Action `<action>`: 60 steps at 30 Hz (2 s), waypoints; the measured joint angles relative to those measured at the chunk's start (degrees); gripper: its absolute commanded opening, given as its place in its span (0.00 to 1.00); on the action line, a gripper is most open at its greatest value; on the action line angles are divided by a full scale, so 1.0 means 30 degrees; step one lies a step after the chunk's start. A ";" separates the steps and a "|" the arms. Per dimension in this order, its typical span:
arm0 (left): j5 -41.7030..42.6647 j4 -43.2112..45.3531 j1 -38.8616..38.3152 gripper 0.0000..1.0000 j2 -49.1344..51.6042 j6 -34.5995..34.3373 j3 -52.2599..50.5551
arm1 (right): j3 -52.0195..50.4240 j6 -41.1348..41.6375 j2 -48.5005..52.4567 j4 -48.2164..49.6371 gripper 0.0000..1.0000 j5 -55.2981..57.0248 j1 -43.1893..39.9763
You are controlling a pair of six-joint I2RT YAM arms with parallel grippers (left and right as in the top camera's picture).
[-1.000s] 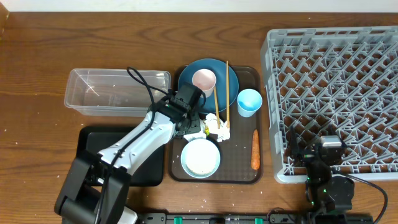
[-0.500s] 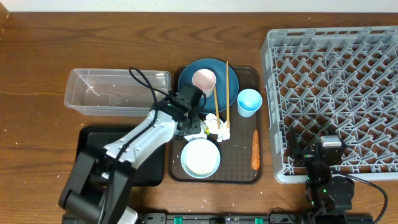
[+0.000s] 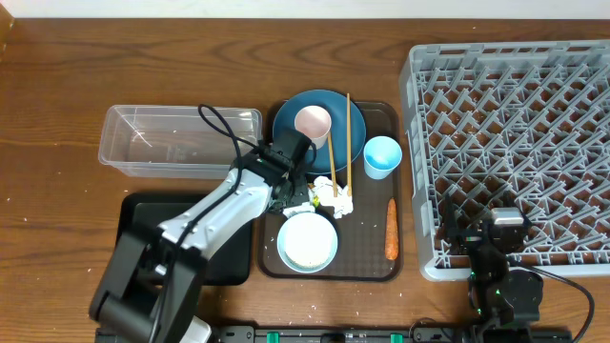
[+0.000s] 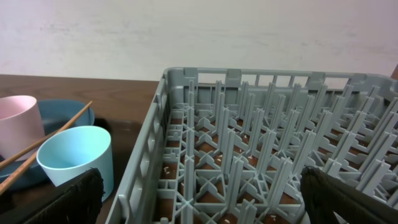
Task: Sort waste into correct bins and load items into the dishwasher rack
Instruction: 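Carry the tissues left and release them into the clear bin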
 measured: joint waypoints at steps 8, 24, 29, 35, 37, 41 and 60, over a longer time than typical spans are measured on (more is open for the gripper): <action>-0.0080 -0.0583 0.0000 0.06 -0.2375 0.0787 0.0000 | 0.0000 0.0000 0.0000 0.0000 0.99 0.0000 0.0000; -0.6849 0.1122 0.1413 0.06 -0.7956 0.2251 0.0000 | 0.0000 0.0000 0.0000 0.0000 0.99 -0.0007 0.0000; -0.8823 0.1887 0.2958 0.06 -0.7067 0.2302 -0.0007 | 0.0000 0.0000 0.0000 -0.0007 0.99 0.0000 0.0000; -0.9872 0.3286 0.5326 0.06 -0.5122 0.2302 0.0000 | 0.0000 0.0000 0.0000 -0.0007 0.99 0.0000 0.0000; -1.0032 0.3665 0.6098 0.06 -0.4364 0.2310 0.0000 | 0.0000 0.0000 0.0000 -0.0007 0.99 -0.0007 0.0000; -1.0149 0.4058 0.7264 0.11 -0.2900 0.2331 0.0000 | 0.0000 0.0000 0.0000 -0.0007 0.99 0.0000 0.0000; -1.0222 0.3796 0.7133 0.51 -0.3570 0.2761 -0.0029 | 0.0000 0.0000 0.0000 -0.0007 0.99 0.0000 0.0000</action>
